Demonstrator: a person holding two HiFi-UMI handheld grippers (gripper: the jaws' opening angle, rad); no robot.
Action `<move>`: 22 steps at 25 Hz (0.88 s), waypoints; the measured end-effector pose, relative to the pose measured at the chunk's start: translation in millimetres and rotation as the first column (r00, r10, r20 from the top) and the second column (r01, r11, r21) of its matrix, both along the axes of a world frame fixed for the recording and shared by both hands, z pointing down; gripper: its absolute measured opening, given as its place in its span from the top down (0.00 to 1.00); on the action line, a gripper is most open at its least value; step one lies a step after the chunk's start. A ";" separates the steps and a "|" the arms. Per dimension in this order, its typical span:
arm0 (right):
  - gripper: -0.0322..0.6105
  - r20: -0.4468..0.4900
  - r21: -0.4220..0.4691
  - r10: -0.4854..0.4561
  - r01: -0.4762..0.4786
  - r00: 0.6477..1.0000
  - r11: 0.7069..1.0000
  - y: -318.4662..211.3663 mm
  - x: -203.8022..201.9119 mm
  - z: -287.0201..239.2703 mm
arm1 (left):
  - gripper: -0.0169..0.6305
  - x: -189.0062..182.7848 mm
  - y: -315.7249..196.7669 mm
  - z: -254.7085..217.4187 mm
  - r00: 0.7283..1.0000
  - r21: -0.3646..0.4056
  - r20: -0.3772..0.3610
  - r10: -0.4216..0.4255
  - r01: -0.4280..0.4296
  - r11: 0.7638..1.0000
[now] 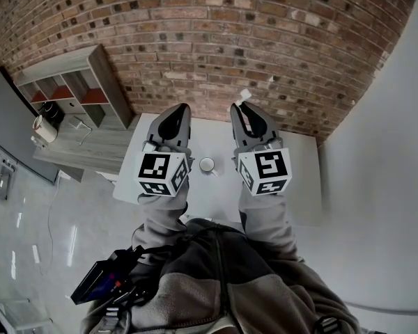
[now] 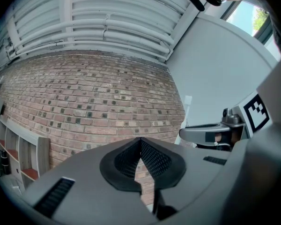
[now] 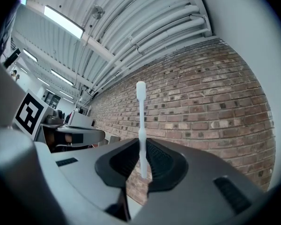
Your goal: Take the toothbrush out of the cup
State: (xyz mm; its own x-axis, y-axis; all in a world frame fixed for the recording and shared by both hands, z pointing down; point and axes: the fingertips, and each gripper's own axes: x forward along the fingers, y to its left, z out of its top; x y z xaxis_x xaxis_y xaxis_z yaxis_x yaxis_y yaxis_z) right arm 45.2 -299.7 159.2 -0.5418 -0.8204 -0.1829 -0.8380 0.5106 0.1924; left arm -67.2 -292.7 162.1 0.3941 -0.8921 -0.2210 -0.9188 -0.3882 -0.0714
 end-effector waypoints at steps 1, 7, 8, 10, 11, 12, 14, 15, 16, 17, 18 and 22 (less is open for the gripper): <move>0.88 0.001 0.004 -0.003 0.003 1.000 1.000 -0.5 -1.0 -0.6 | 0.97 -1.0 -0.5 -0.1 1.000 0.002 -0.001 -0.002 0.002 1.000; 0.88 0.003 0.016 -0.009 0.009 1.000 1.000 -3.1 -4.8 -1.7 | 0.97 -6.7 -2.8 -0.8 1.000 0.007 0.000 -0.014 0.014 1.000; 0.88 0.003 0.018 -0.010 0.010 1.000 1.000 -3.5 -5.1 -1.8 | 0.97 -7.2 -2.9 -0.6 1.000 0.007 -0.001 -0.015 0.015 1.000; 0.88 0.001 0.024 -0.012 0.012 1.000 1.000 -3.8 -6.2 -2.2 | 0.97 -8.0 -2.9 -0.1 1.000 0.007 -0.001 -0.017 0.017 1.000; 0.88 0.000 0.028 -0.013 0.013 1.000 1.000 -3.6 -6.8 -2.7 | 0.97 -8.2 -3.0 -0.1 1.000 0.008 0.000 -0.018 0.018 1.000; 0.88 -0.001 0.033 -0.014 0.015 1.000 0.999 -3.4 -7.2 -3.3 | 0.97 -8.2 -3.0 -0.2 1.000 0.009 0.000 -0.018 0.018 1.000; 0.88 -0.002 0.039 -0.015 0.015 1.000 0.999 -2.8 -7.8 -3.8 | 0.97 -7.9 -3.3 0.1 1.000 0.009 0.002 -0.018 0.018 1.000; 0.88 -0.001 0.041 -0.015 0.015 1.000 0.999 -2.8 -8.2 -3.9 | 0.97 -7.9 -3.7 0.5 1.000 0.007 0.002 -0.017 0.017 1.000; 0.88 -0.001 0.041 -0.015 0.015 1.000 0.999 -3.0 -8.8 -4.2 | 0.97 -8.1 -4.4 0.9 1.000 0.005 0.002 -0.016 0.016 1.000; 0.88 -0.001 0.041 -0.014 0.014 1.000 0.999 -3.6 -9.5 -4.5 | 0.97 -8.4 -5.3 1.2 1.000 0.003 0.002 -0.015 0.015 1.000; 0.88 -0.001 0.041 -0.013 0.013 1.000 0.999 -4.2 -10.1 -4.8 | 0.97 -8.7 -6.2 1.4 1.000 0.000 0.002 -0.013 0.013 1.000; 0.88 -0.001 0.039 -0.007 0.007 1.000 0.999 -5.5 -9.3 -2.1 | 0.97 -8.3 -8.1 4.6 1.000 -0.006 0.001 -0.009 0.009 1.000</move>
State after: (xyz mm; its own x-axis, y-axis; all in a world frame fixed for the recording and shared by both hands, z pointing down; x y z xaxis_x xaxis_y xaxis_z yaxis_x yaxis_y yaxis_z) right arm 35.9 -305.2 157.1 -0.5475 -0.8089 -0.2144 -0.8344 0.5083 0.2131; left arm -75.5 -300.8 166.7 0.3860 -0.8971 -0.2148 -0.9223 -0.3801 -0.0699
